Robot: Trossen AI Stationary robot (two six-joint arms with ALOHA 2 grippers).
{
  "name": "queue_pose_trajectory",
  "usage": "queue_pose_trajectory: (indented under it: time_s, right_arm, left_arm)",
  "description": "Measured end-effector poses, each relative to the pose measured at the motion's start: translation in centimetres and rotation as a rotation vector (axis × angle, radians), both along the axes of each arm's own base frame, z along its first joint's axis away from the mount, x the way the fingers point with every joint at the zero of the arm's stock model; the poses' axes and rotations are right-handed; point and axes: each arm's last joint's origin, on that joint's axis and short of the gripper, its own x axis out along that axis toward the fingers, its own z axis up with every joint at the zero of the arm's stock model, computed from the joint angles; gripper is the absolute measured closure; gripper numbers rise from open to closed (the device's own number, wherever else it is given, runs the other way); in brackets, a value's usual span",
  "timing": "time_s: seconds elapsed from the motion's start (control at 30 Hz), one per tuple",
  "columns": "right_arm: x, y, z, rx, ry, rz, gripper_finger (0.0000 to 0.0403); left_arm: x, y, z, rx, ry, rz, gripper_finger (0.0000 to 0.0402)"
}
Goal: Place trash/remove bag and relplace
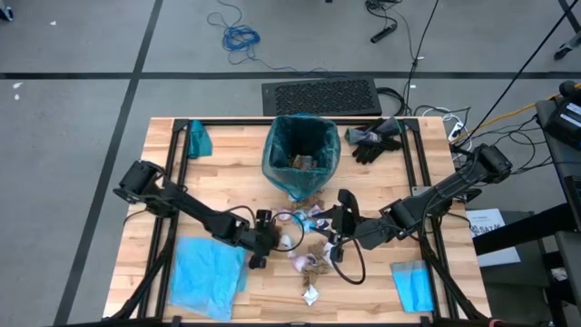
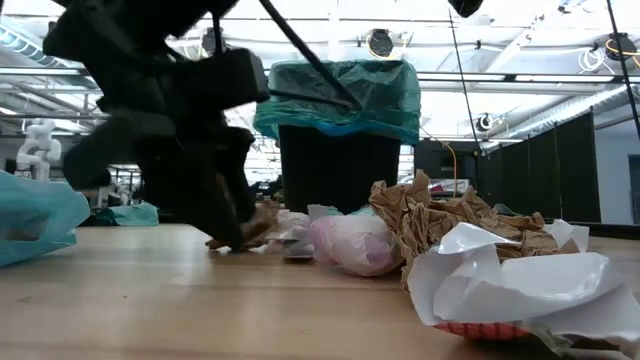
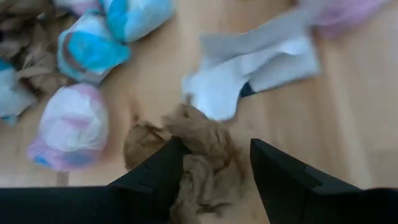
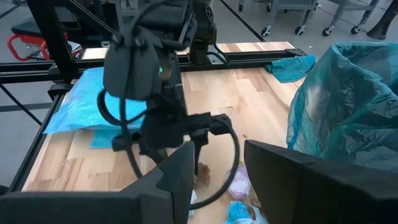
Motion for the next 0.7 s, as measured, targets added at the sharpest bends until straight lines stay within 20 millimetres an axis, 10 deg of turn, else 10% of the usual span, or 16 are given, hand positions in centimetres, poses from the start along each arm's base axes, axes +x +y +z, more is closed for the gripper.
queue_pose_trajectory:
  time_s: [0.27,0.5,0.7]
  right_arm:
    - [0.0,0.0,0.0,-0.002,-0.001,0.001,0.0271]
    - [0.0,0.0,0.0,-0.003,0.001,0.001,0.0271]
    - [0.0,0.0,0.0,-0.004,0.002,0.001,0.0271]
  left_arm:
    - [-0.1,0.1,0.3,-0.014,-0.012,0.060,0.0381]
    - [-1.1,-0.7,4.0,-0.085,-0.112,0.029,0.0397]
    - [-2.3,-1.2,10.9,-0.066,-0.314,-0.066,0.0399]
